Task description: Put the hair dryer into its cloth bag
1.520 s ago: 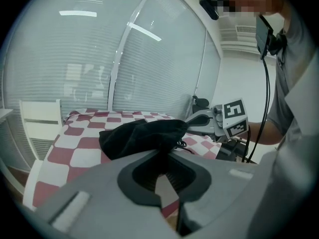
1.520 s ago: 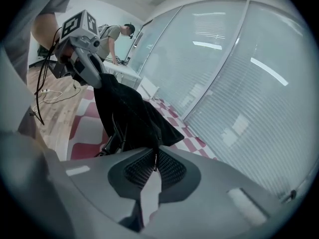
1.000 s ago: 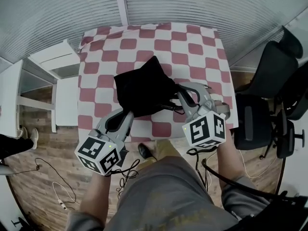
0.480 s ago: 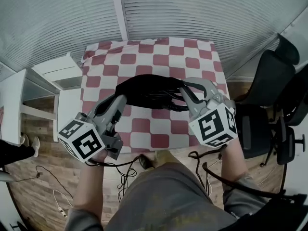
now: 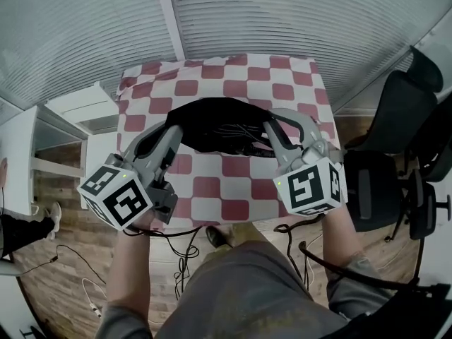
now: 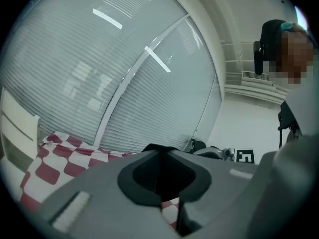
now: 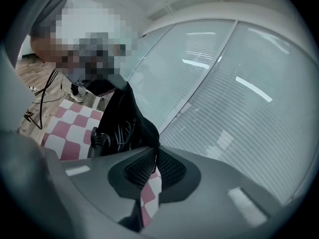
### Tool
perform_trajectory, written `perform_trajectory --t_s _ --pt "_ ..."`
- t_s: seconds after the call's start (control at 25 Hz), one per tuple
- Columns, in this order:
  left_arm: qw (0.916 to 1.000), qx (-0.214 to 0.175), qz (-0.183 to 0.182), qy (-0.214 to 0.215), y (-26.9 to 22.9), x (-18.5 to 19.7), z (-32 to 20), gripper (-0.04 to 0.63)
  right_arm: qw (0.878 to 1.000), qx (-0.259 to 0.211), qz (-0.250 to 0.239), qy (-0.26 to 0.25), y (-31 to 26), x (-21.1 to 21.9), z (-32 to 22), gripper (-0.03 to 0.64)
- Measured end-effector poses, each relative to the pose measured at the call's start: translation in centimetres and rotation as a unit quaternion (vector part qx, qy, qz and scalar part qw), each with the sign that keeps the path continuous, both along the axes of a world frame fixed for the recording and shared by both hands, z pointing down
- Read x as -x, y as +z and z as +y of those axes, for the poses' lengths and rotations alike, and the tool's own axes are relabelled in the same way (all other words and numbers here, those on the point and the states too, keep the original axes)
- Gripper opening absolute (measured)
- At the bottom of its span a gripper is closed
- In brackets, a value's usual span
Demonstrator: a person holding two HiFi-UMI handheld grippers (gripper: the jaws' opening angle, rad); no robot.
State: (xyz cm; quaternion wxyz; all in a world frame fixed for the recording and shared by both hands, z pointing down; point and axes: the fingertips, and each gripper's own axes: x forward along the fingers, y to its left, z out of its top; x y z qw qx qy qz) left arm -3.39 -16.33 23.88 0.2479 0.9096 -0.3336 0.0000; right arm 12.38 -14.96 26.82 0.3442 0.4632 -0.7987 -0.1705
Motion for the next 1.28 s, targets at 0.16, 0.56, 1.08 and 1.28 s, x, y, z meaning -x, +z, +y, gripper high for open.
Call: perform_trajectory --t_s 0.16,0.56,1.08,1.28 --pt "0.9993 0.034 0.015 -0.007 2.1 1.0 2.4 0.012 0.999 0.014 -0.012 -0.028 1.5 1.2 2.8 0.04" --pt "0.9938 0.106 0.011 -0.03 9.7 6.1 8.2 0.012 0.992 0.093 -0.064 -0.059 7.6 6.0 8.2 0.04" --pt "0.9906 0.136 -0.004 -0.011 14.8 8.1 14.8 0.012 0.989 0.133 -0.028 -0.066 13.2 8.4 17.1 0.041" --pt "0.9885 0.15 -0.01 -0.019 16.3 8.9 15.6 0.012 0.986 0.147 -0.034 -0.069 15.5 9.7 19.2 0.041"
